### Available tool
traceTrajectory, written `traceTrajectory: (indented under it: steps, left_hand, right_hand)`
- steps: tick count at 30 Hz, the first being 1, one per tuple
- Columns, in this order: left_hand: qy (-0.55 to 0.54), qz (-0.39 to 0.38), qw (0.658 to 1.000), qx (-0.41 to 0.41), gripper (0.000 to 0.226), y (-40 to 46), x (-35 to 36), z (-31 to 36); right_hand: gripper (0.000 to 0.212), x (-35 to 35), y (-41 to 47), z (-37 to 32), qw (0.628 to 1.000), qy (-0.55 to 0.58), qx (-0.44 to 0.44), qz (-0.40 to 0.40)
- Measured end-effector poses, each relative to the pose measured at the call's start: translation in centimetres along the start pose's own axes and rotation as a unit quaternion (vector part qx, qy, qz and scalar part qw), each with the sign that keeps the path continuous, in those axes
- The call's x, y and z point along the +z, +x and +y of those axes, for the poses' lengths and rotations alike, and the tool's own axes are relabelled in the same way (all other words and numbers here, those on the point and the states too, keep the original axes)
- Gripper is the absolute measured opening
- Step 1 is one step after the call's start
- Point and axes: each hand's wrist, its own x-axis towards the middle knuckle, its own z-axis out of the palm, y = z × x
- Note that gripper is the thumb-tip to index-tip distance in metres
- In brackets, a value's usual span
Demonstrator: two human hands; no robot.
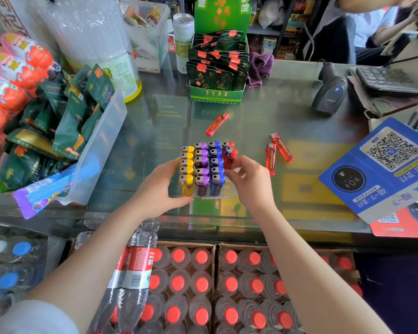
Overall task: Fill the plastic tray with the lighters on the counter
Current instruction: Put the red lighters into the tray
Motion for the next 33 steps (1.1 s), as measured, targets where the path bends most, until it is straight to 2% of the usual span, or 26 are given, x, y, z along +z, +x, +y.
traceTrajectory:
  steps: [6,11,18,21,26,31,33]
  left_hand:
    - [0.004,0.006,1.000,-0.002,0.063,-0.1,0.0,0.0]
    - [0.008,0.011,1.000,-0.001,0.062,-0.2,0.0,0.2]
    - [0.016,0.013,1.000,-0.007,0.065,-0.4,-0.1,0.4]
    - [0.015,0.012,1.000,-0.012,0.066,-0.4,-0.1,0.5]
    - [0.019,0.014,1.000,-0.019,0.069,-0.4,0.0,0.6]
    - [0.017,0.007,1.000,-0.025,0.070,-0.4,-0.1,0.4]
    - [0.019,0.012,0.999,-0.028,0.070,-0.5,0.0,0.6]
  right_hand:
    - [0.016,-0.4,0.1,0.3,0.993,-0.079,-0.086,0.004]
    - [0.017,-0.1,0.4,0.7,0.990,-0.063,-0.126,0.008]
    - [0.014,0.3,0.5,1.9,0.996,-0.027,-0.080,0.017]
    - [0.016,0.4,0.6,2.2,0.996,-0.064,-0.064,0.026]
    - [0.017,0.1,0.5,1.8,0.995,-0.073,-0.075,-0.002]
    - [0.018,-1.0,0.4,1.6,0.996,-0.079,-0.035,-0.026]
    - [0.016,-1.9,0.4,2.2,0.997,-0.069,-0.012,0.014]
